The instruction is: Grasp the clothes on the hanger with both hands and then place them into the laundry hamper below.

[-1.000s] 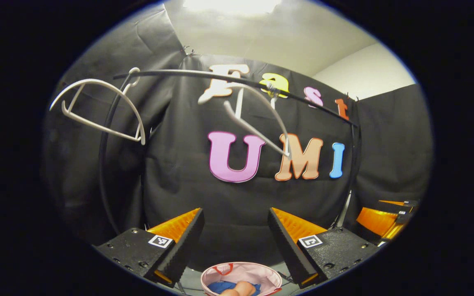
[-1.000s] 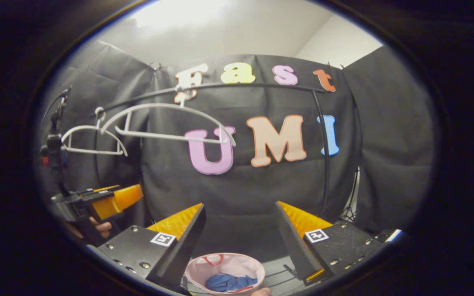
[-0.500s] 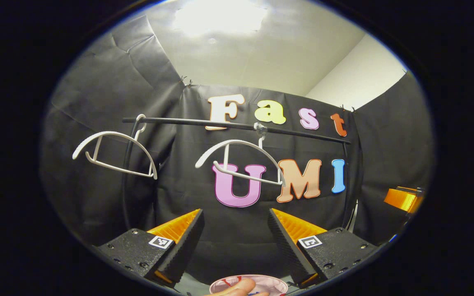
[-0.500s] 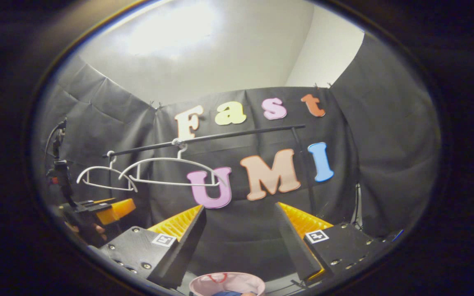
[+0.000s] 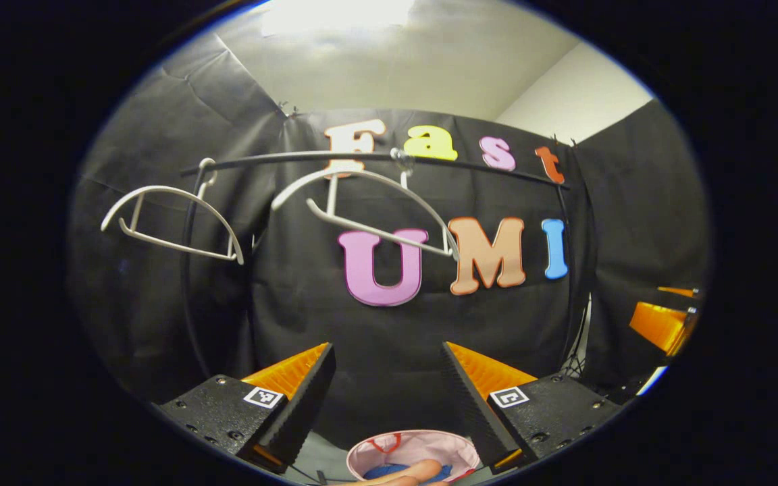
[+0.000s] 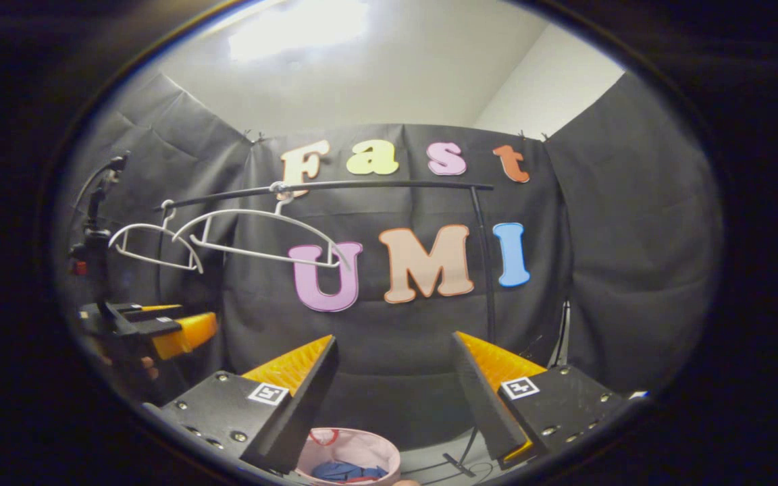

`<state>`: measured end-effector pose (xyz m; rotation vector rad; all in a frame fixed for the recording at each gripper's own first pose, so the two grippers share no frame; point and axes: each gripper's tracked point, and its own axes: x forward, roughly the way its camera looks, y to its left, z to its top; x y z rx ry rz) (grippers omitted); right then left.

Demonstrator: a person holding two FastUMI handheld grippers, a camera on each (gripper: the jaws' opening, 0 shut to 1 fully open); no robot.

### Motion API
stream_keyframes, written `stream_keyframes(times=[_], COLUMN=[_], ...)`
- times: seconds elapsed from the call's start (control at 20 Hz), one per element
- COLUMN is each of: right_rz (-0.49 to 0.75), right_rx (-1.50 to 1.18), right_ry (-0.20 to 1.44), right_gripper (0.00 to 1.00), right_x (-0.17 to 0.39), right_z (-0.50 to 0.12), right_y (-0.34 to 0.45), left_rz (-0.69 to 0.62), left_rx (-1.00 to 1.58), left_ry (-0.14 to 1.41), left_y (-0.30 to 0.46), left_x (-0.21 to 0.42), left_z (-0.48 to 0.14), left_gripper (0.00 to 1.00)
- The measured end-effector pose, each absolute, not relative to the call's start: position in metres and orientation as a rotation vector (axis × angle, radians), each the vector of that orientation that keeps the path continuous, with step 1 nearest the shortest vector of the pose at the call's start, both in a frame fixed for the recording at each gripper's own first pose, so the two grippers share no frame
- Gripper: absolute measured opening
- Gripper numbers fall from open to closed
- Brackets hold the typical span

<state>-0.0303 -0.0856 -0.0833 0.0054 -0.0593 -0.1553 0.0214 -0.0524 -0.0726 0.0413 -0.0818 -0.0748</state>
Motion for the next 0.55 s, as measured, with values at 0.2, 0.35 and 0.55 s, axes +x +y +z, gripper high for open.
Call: stream_keyframes(times=[0.2,0.35,0.55], right_rz=[-0.177,-0.149,-0.127], right_rx=[-0.007,0.023,0.027], right_ry=[-0.037,-0.057,-0.062], right_gripper=[0.98,1.0,0.99], right_x=[-0.029,-0.03,-0.029], right_z=[-0.087,-0.081,-0.082], right_y=[-0.089,-0.084,-0.082], left_rz=[-0.066,-0.05,-0.04], left_rx=[0.064,0.055,0.043], left_ry=[-0.047,-0.058,-0.079], left_y=[-0.053,-0.049,-0.049], left_x=[0.029,0.029,0.028], left_z=[-0.083,-0.078,-0.071], left_gripper=[0.93,0.93,0.93])
